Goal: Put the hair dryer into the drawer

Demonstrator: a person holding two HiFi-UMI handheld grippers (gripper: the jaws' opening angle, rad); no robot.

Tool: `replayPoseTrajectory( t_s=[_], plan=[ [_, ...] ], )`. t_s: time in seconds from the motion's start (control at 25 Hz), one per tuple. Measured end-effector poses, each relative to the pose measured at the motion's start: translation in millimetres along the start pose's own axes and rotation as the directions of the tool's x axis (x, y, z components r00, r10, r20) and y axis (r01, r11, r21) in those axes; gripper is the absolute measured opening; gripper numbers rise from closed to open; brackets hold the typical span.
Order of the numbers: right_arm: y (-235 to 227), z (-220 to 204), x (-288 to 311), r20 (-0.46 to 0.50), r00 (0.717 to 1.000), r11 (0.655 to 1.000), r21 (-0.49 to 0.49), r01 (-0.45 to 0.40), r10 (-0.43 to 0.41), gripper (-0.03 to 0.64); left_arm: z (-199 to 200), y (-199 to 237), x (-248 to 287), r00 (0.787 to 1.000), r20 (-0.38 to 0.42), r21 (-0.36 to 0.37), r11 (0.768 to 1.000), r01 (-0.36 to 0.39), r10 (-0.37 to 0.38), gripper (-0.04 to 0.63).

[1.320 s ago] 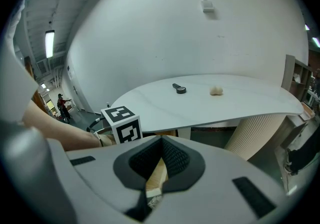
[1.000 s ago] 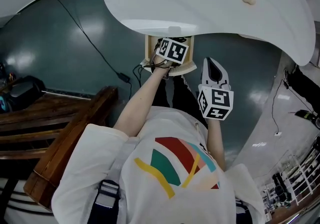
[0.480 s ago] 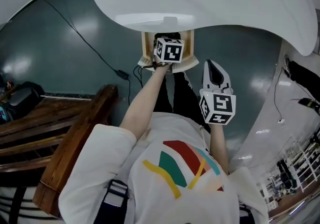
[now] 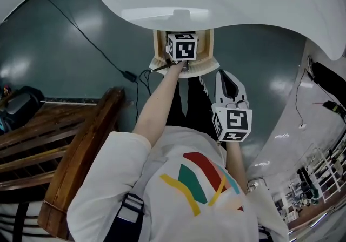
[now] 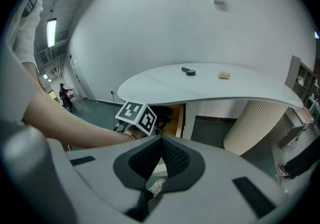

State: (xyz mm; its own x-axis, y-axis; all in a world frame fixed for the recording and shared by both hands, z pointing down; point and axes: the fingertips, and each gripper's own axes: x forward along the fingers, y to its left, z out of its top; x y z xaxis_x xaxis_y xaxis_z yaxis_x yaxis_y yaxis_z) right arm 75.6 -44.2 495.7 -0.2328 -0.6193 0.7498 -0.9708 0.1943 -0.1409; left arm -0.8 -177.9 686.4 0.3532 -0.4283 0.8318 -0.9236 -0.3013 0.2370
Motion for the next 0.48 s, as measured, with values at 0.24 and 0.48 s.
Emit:
replayPoseTrajectory(
  t_s=[0.24,0.48],
  plan=[
    [3,8,14,0.019,1.000,1.000,-0.010,-0.010,0.010,0.009,-6,-2,13,1.000,-0.006,-0.007,1.000,0.009,-0.009,0.172],
    [7,15,26,0.034,0.999,1.000,-0.020,-0.022,0.022,0.009,-16,2,23,1.000,-0.026,-0.052,0.999,0.011,-0.012,0.172]
  ],
)
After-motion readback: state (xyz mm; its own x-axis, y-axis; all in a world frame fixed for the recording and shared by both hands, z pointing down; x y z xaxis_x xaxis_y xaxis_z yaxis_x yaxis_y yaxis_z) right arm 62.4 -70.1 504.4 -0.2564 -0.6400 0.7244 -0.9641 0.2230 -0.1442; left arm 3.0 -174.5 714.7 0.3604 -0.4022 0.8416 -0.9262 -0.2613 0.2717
